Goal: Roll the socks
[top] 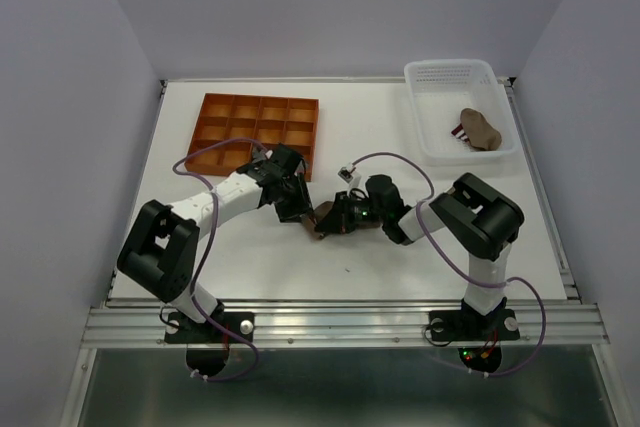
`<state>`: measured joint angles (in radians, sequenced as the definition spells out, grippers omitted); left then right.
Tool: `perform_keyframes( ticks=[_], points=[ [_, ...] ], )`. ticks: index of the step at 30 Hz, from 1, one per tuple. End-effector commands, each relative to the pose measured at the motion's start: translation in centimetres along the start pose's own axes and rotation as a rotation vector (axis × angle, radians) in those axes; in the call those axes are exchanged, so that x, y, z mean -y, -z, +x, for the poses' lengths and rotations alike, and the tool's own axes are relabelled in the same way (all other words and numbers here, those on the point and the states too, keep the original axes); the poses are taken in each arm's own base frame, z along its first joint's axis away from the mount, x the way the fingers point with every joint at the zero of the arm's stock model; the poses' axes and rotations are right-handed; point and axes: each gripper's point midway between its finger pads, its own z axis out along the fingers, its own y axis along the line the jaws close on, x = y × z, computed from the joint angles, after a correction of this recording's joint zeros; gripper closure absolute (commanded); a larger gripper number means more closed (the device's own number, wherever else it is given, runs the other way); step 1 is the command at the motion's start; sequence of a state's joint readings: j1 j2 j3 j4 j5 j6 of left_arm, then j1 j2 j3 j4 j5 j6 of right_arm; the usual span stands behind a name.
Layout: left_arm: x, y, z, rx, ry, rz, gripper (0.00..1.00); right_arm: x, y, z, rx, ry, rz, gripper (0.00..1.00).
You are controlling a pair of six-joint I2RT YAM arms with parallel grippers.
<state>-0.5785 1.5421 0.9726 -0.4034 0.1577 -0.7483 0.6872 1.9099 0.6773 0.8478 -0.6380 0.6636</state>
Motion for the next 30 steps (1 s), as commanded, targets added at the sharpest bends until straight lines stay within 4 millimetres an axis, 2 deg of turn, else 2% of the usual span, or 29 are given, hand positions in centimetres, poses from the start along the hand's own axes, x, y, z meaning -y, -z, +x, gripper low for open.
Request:
perform_keyframes(
  ticks=[1,7,15,22,24,28,30],
  points=[
    [-0.1,-0.8,1.1,-0.02,-0.004,-0.011,0.5,0.0,0.0,-0.8,0.035,0.0,-0.027,0.99],
    [0.0,-2.0,1.5,-0.034,-0.015,-0.034,0.5,1.6,0.1,-0.7,0.031,-0.064,-0.001,0.98],
    [0.0,-2.8,1.4,-0.03,-0.013,-0.05,0.51,1.7,0.1,-0.3,0.017,-0.069,-0.011,0.96],
    [0.4,-3.1,0.8,-0.005,0.002,-0.052,0.53,0.9,0.0,0.1,-0.018,-0.048,-0.065,0.95],
    [0.4,-3.4,0.7,-0.003,0.004,-0.052,0.54,0.6,0.0,0.0,-0.018,-0.04,-0.084,0.89],
    [0.1,-4.1,0.9,-0.014,0.005,-0.065,0.57,0.0,0.1,-0.3,-0.02,-0.022,-0.106,0.9],
    [-0.1,-4.2,0.7,-0.001,0.007,-0.078,0.57,-0.1,0.1,-0.3,-0.022,-0.021,-0.108,0.85]
  ],
)
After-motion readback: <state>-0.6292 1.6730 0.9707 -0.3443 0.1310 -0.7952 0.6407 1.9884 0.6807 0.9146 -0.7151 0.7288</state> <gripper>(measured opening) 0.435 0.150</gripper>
